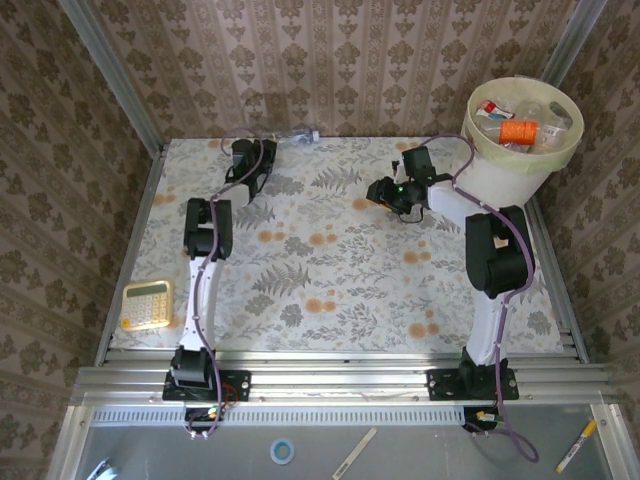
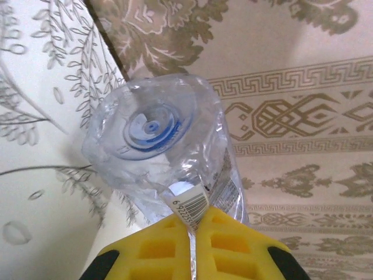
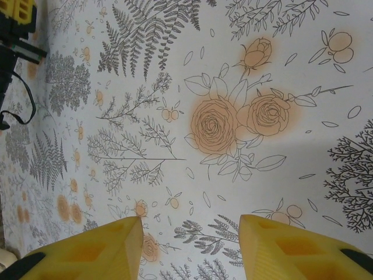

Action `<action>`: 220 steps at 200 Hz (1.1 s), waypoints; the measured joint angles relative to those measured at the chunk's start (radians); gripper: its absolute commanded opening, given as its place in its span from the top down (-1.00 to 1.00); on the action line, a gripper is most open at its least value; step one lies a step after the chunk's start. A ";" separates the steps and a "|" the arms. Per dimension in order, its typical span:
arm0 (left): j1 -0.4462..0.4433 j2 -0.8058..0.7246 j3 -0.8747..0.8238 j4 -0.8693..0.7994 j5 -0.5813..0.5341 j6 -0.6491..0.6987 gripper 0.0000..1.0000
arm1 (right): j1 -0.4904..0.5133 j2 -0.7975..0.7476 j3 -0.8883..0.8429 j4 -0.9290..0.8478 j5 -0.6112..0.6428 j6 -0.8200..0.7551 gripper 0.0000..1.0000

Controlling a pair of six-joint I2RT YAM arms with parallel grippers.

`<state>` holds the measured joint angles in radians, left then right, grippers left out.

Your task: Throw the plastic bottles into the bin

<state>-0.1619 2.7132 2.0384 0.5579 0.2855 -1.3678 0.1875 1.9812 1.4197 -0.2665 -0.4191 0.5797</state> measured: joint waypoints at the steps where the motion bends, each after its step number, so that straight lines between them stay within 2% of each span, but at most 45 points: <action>1: 0.000 -0.004 -0.010 0.005 0.001 0.001 1.00 | 0.000 0.000 0.000 0.000 0.000 0.000 0.03; 51: 0.027 -0.249 -0.392 0.094 0.087 0.071 1.00 | 0.000 -0.055 -0.014 0.002 0.016 0.002 -0.01; 73: 0.036 -0.367 -0.520 0.070 0.180 0.152 1.00 | 0.000 -0.098 -0.006 -0.012 0.006 -0.014 -0.14; 101: 0.036 -0.497 -0.617 -0.034 0.327 0.280 1.00 | 0.000 -0.111 0.095 -0.117 -0.024 -0.134 -0.29; 139: 0.011 -0.591 -0.631 -0.243 0.498 0.446 1.00 | 0.011 -0.116 0.185 -0.259 -0.081 -0.322 -0.44; 160: -0.019 -0.609 -0.630 -0.329 0.579 0.505 1.00 | 0.049 -0.103 0.232 -0.338 -0.092 -0.443 -0.48; 199: -0.120 -0.609 -0.526 -0.615 0.698 0.677 1.00 | 0.159 -0.075 0.260 -0.392 -0.121 -0.623 -0.51; 220: -0.173 -0.609 -0.464 -0.711 0.744 0.759 1.00 | 0.180 -0.055 0.258 -0.400 -0.129 -0.691 -0.52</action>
<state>-0.3351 2.1040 1.5742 -0.1535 1.0294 -0.6086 0.3676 1.9259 1.6775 -0.6666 -0.5484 -0.1112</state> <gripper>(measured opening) 0.050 0.756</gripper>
